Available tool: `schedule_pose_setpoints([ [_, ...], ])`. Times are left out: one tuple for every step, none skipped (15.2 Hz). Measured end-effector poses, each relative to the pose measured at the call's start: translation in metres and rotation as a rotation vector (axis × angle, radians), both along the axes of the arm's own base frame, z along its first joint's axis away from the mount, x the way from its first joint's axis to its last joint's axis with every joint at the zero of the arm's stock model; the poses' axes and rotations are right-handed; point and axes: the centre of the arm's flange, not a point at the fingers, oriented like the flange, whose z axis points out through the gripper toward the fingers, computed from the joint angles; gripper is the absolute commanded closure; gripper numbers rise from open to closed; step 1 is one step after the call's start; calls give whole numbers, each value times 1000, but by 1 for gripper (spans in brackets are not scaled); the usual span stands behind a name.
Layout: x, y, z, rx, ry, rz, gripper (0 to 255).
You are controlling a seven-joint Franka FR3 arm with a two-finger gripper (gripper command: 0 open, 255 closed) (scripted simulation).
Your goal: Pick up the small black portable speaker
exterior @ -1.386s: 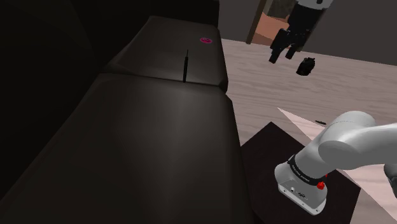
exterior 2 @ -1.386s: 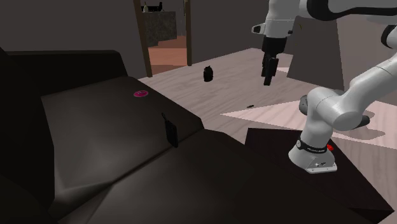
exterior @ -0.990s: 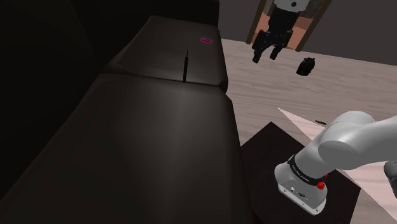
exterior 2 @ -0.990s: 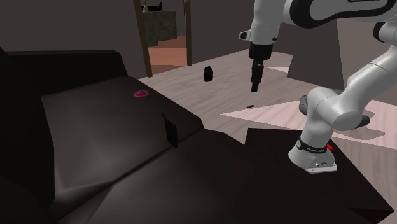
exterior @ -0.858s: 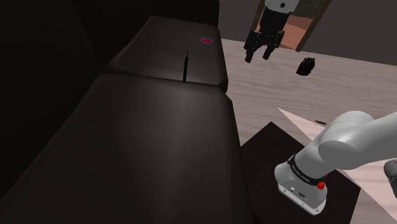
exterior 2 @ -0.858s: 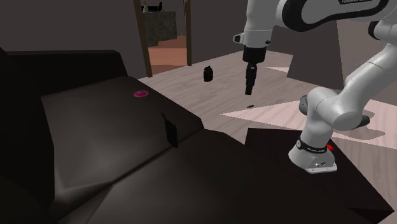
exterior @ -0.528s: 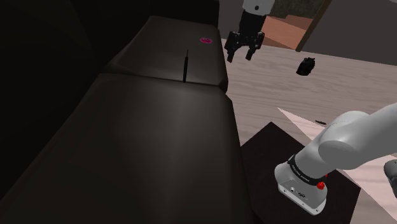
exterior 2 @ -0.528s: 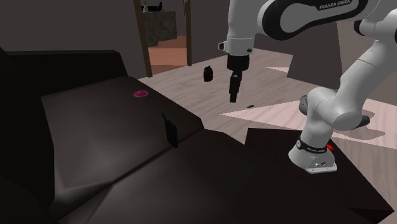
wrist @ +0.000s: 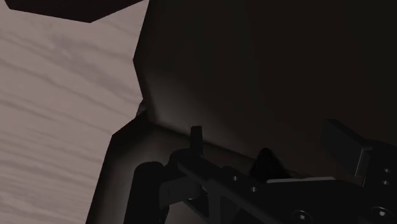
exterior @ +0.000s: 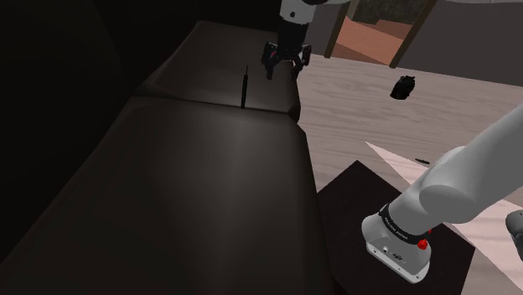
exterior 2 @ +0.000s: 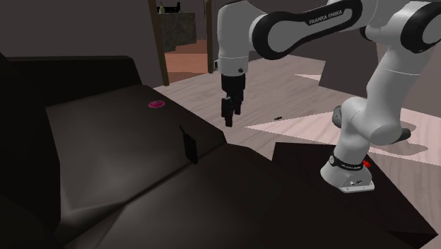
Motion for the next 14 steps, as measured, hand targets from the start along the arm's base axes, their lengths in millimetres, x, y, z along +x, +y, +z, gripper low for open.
schedule_pose_setpoints([
  [11, 3, -7, 3, 2, -9, 0],
  [22, 8, -10, 5, 5, -18, 0],
  [34, 10, -13, 8, 7, -26, 0],
  [48, 12, -19, 11, 9, -35, 0],
  [62, 18, -23, 14, 12, -44, 0],
  [71, 20, -29, 17, 15, -53, 0],
  [82, 22, -33, 19, 17, -62, 0],
  [96, 25, -38, 22, 19, -71, 0],
  [110, 27, -43, 24, 22, -80, 0],
  [122, 32, -50, 27, 24, -89, 0],
  [127, 33, -55, 29, 26, -93, 0],
  [130, 34, -60, 29, 27, -96, 0],
  [132, 33, -66, 30, 27, -97, 0],
  [133, 33, -71, 30, 27, -98, 0],
])
